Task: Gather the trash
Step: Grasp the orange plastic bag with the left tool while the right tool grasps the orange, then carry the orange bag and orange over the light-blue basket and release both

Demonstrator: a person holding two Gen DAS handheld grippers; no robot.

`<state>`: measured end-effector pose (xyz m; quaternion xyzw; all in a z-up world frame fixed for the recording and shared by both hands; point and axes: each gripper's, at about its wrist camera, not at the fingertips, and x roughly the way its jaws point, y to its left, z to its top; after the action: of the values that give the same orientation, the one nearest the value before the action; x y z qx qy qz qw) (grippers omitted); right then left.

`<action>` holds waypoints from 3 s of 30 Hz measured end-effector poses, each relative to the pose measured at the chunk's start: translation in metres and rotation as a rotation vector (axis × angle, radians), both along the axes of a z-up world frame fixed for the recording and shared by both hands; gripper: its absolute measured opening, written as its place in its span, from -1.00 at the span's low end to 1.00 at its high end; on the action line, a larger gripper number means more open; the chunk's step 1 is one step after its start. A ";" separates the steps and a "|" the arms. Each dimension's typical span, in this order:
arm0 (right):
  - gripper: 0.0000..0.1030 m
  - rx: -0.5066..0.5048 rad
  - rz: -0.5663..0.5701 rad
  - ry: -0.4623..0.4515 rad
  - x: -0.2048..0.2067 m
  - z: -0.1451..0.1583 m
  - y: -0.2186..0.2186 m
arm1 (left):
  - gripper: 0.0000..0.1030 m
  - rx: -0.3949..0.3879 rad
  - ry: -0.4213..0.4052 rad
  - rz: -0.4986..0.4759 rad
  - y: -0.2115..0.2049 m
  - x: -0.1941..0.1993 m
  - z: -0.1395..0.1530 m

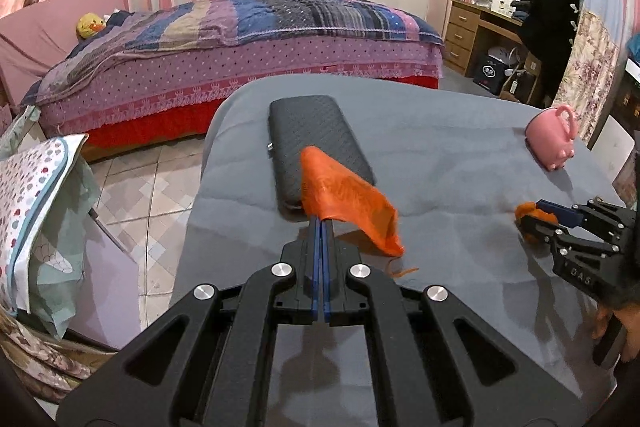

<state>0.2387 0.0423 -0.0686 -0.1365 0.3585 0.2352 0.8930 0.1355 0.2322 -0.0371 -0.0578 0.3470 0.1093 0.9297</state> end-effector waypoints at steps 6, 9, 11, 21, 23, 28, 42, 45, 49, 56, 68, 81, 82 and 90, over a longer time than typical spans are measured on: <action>-0.47 0.066 -0.038 -0.086 -0.030 0.020 -0.038 | -1.00 0.026 -0.038 -0.044 -0.036 0.003 0.021; -0.47 0.082 -0.078 -0.113 -0.043 0.032 -0.064 | -1.00 0.018 -0.058 -0.064 -0.055 0.006 0.031; -0.47 0.098 -0.111 -0.118 -0.052 0.040 -0.085 | -1.00 0.018 -0.071 -0.087 -0.071 0.009 0.037; -0.47 0.063 -0.289 -0.152 -0.075 0.062 -0.205 | -1.00 0.031 -0.089 -0.232 -0.169 0.025 0.050; -0.47 0.079 -0.343 -0.166 -0.078 0.065 -0.239 | -1.00 0.036 -0.092 -0.268 -0.192 0.029 0.052; -0.61 0.129 -0.418 -0.183 -0.077 0.065 -0.293 | -1.00 0.035 -0.104 -0.340 -0.240 0.040 0.058; -0.67 0.221 -0.480 -0.096 -0.068 0.050 -0.393 | -1.00 0.028 -0.072 -0.402 -0.290 0.049 0.049; -0.65 0.227 -0.457 -0.072 -0.068 0.042 -0.382 | -1.00 0.045 -0.069 -0.385 -0.289 0.050 0.047; 0.01 0.237 -0.401 -0.041 -0.069 0.031 -0.368 | -1.00 0.057 -0.061 -0.362 -0.282 0.046 0.044; 0.06 0.180 -0.289 0.038 -0.068 0.006 -0.333 | -1.00 0.057 -0.018 -0.314 -0.253 0.018 0.035; -0.55 0.142 -0.307 -0.027 -0.076 0.022 -0.350 | -1.00 0.068 -0.011 -0.310 -0.247 -0.003 0.039; -0.55 0.066 -0.619 -0.185 -0.096 0.071 -0.467 | -1.00 0.060 -0.139 -0.561 -0.384 0.028 0.076; -0.55 0.064 -0.631 -0.190 -0.092 0.074 -0.479 | -1.00 0.058 -0.141 -0.580 -0.394 0.030 0.076; -0.55 0.115 -0.750 -0.180 -0.098 0.076 -0.544 | -1.00 0.030 -0.179 -0.771 -0.498 0.037 0.074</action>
<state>0.1404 -0.5022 0.0069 0.0341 0.2902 -0.1010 0.9510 0.1729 -0.2655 0.0369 0.0809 0.2591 -0.2482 0.9299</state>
